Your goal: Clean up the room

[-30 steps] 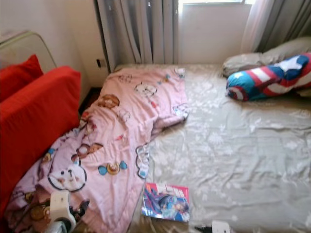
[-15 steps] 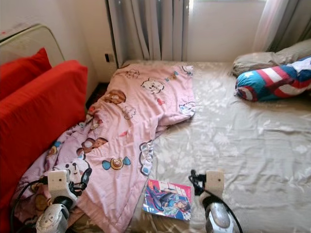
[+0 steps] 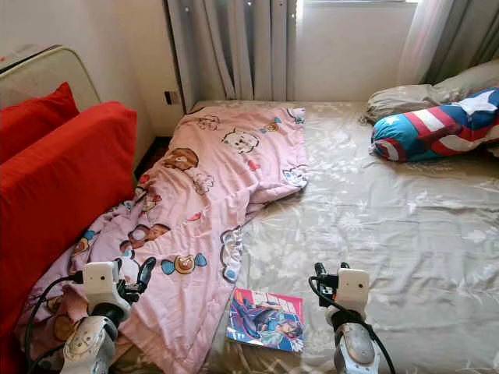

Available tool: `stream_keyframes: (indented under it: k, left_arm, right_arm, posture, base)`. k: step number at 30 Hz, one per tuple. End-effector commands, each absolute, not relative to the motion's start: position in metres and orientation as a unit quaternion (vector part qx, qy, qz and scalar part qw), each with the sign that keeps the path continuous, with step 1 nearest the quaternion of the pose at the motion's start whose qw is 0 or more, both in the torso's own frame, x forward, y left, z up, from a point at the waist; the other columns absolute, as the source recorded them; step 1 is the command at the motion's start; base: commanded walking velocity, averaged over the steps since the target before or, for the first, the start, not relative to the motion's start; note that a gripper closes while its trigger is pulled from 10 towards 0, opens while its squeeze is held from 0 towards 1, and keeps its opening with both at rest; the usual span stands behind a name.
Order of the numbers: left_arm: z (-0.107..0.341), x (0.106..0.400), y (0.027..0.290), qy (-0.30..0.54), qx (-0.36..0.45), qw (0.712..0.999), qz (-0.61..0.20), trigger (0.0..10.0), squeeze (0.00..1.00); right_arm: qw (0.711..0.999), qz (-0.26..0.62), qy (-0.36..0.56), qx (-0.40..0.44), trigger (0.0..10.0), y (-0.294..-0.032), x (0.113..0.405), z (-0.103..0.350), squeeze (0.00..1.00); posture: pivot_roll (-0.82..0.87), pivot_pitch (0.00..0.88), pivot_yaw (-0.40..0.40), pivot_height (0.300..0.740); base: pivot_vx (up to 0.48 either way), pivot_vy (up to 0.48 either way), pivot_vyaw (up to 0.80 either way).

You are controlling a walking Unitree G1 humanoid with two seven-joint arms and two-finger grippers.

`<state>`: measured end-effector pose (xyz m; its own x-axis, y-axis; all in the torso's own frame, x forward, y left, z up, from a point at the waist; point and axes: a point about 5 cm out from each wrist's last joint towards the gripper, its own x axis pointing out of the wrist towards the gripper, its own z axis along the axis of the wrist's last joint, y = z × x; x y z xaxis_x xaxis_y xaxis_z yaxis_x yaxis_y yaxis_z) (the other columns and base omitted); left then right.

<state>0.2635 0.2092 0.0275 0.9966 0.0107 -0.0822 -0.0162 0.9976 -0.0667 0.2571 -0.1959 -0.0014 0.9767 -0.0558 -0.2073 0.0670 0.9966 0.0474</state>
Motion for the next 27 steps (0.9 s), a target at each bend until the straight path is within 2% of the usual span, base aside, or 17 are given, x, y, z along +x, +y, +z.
stream_keyframes:
  k: [1,6,19,24,27]
  left_arm:
    - [0.0295,0.2646,0.2102,0.039,-0.034,0.999,0.006,10.0,0.0]
    - [0.0301,0.2623,0.2104,0.038,-0.032,0.999,-0.002,10.0,0.0]
    - [0.0286,0.259,0.2129,0.04,-0.035,0.999,0.0,10.0,0.0]
    - [0.0291,0.2583,0.2156,0.04,-0.033,0.999,0.0,10.0,0.0]
    - [0.0293,0.258,0.2172,0.04,-0.032,0.999,0.001,10.0,0.0]
  right_arm:
    - [0.993,-0.025,0.109,0.022,10.0,-0.1938,0.2572,-0.0024,0.0]
    - [0.995,-0.01,0.098,0.022,10.0,-0.1897,0.2623,0.0022,0.0]
    - [0.994,-0.006,0.104,0.023,10.0,-0.1913,0.2627,0.002,0.0]
    - [0.994,-0.013,0.106,0.026,10.0,-0.1926,0.2611,0.0005,0.0]
    - [0.995,-0.012,0.096,0.032,10.0,-0.1921,0.2614,0.0023,0.0]
  posture:
    - [-0.08,0.0,0.037,0.7]
    - [-0.07,0.0,0.031,0.671]
    - [-0.06,0.0,0.027,0.671]
    - [-0.05,0.0,0.026,0.637]
    - [-0.05,0.0,0.027,0.637]
  base:
    - [0.0,0.0,0.0]
    - [0.0,0.0,0.0]
    - [0.0,0.0,0.0]
    - [0.0,0.0,0.0]
    - [0.0,0.0,0.0]
